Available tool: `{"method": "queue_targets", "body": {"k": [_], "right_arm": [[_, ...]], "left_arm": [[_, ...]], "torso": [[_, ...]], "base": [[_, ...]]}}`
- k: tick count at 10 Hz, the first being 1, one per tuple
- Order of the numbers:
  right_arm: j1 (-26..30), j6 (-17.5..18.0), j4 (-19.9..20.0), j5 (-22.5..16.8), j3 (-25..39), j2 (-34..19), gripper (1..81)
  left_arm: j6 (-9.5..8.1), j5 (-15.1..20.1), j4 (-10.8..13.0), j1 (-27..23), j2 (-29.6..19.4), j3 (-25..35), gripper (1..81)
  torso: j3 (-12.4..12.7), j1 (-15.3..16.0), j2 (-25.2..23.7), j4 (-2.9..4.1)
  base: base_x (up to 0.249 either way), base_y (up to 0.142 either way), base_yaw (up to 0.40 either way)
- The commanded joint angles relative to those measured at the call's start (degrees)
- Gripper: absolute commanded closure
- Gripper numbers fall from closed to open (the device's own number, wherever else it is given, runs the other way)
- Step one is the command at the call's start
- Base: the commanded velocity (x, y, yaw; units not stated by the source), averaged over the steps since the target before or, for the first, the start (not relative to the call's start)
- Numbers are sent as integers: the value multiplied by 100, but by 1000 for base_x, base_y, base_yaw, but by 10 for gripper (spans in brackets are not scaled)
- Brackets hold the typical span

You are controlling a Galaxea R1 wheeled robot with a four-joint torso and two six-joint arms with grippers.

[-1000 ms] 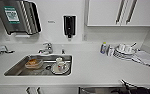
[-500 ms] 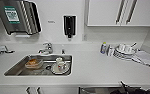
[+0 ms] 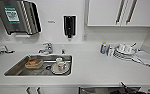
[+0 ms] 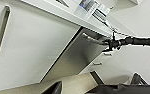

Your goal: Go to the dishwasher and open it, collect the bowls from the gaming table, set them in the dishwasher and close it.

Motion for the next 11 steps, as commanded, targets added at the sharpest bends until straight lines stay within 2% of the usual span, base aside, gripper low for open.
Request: {"method": "queue_targets", "body": {"k": [1,5,11], "right_arm": [[102,-64,-158,-777,18,-265,10],[-13,-73,-159,-804,35,-354,10],[-30,-73,-158,-787,53,-292,10]], "left_arm": [[3,-35,106,-281,-332,29,10],[3,-43,115,-281,-332,46,10],[-58,-35,115,-281,-340,37,10]], "torso": [[0,0,0,0],[0,0,0,0],[0,4,5,0]], "base": [[0,0,0],[0,0,0],[-74,0,0]]}}
